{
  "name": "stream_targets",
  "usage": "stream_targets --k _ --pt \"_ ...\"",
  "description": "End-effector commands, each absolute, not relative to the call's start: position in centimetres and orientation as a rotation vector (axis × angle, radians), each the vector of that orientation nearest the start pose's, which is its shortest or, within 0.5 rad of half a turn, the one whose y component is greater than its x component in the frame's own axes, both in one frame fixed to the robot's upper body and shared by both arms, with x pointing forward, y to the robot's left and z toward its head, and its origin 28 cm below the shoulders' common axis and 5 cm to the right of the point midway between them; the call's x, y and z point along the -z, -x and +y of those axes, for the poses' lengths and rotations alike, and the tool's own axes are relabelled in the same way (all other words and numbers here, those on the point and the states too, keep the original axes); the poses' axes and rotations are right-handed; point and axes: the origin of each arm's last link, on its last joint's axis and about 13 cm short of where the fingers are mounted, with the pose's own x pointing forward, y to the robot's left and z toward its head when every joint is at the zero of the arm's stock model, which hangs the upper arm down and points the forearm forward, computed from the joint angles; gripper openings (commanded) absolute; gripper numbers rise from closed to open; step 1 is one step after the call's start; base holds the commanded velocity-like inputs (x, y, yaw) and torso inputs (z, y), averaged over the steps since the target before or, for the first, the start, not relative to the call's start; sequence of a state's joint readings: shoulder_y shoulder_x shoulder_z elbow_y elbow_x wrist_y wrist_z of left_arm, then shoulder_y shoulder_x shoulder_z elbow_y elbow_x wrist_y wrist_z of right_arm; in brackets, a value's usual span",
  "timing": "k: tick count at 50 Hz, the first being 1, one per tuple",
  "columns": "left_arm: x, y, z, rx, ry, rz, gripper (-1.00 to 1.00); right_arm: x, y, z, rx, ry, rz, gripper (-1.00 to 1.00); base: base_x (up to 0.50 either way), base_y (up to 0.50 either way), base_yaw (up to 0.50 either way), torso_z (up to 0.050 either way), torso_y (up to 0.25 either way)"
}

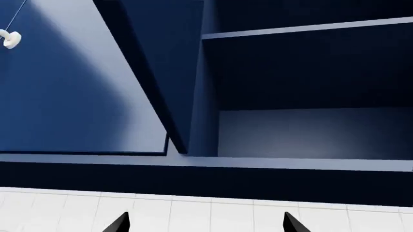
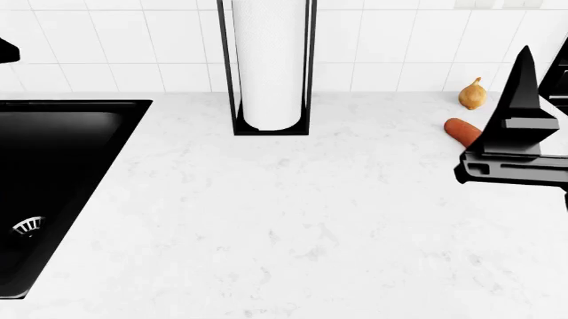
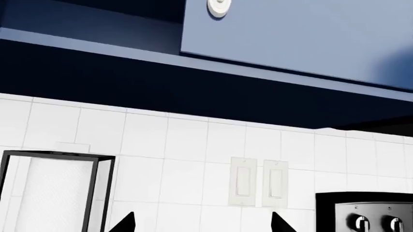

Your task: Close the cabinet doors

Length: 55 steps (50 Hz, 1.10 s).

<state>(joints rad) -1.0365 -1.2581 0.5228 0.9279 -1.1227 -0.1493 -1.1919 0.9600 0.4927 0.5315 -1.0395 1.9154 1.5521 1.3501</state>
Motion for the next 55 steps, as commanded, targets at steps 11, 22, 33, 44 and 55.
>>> stream_targets --k 11,22,33,44,55 --pt "-34.2 -16.9 29.7 -0.245 0.210 -0.851 1.00 -27.5 -14.5 -13.0 0.161 0.139 -0.489 1.00 0.00 0.00 0.00 0.000 0.000" --pt "-35.0 -17.4 31.7 -0.243 0.220 -0.805 1.00 -27.7 -14.5 -12.9 0.166 0.139 -0.489 1.00 0.00 0.00 0.00 0.000 0.000" --pt "-37.6 -16.5 33.6 -0.306 0.178 -0.832 1.00 -27.8 -14.5 -12.9 0.166 0.143 -0.486 1.00 0.00 0.00 0.00 0.000 0.000" --pt "-37.7 -16.0 34.7 -0.344 0.086 -0.694 1.00 -28.0 -14.3 -13.1 0.173 0.137 -0.490 1.00 0.00 0.00 0.00 0.000 0.000" --pt "-42.6 -10.2 36.9 -0.459 0.111 -0.980 1.00 -28.0 -14.2 -13.1 0.175 0.136 -0.493 1.00 0.00 0.00 0.00 0.000 0.000"
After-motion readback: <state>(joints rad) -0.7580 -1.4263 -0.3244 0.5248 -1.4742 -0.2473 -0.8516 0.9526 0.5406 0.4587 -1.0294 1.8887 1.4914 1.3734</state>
